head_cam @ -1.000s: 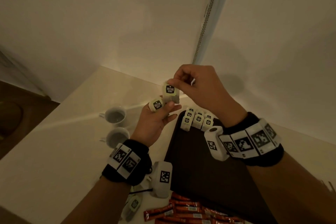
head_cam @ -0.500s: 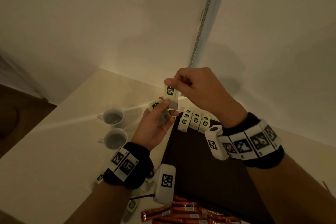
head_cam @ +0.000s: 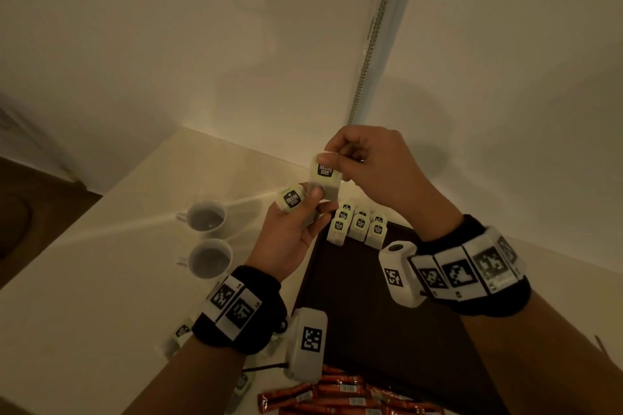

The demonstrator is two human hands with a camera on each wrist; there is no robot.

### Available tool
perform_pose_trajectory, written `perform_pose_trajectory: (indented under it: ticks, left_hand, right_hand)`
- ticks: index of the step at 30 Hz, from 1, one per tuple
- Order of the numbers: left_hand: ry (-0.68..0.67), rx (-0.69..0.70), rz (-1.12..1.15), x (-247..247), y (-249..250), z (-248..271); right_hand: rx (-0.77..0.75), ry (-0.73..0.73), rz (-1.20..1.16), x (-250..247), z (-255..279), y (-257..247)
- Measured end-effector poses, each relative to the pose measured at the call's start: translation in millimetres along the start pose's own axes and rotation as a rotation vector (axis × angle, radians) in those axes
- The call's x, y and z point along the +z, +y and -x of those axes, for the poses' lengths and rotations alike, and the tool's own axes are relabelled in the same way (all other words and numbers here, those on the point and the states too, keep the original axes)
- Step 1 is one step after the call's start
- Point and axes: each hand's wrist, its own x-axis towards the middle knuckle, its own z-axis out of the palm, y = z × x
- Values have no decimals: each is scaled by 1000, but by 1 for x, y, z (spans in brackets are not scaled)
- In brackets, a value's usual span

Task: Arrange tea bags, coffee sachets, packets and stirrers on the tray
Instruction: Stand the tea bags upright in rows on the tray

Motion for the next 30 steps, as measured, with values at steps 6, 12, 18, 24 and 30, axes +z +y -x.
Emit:
perform_pose_trajectory:
  ticks: [6,12,18,24,30]
  left_hand:
    - [90,-68,-24,-20,0,-4]
    - [223,-124,90,-51,10,-9]
    - [219,-146,17,-53,6,-10]
    - [232,-164,9,-60,0,-14]
    - [246,-163,-12,-66,-3,-18]
  right_hand:
    - [69,0,36,-5,12,29]
    - [311,-201,299,14,41,121]
    - [561,-360,284,38,63,177]
    - [658,-200,279,51,58,205]
    - [695,-147,309,58,45,222]
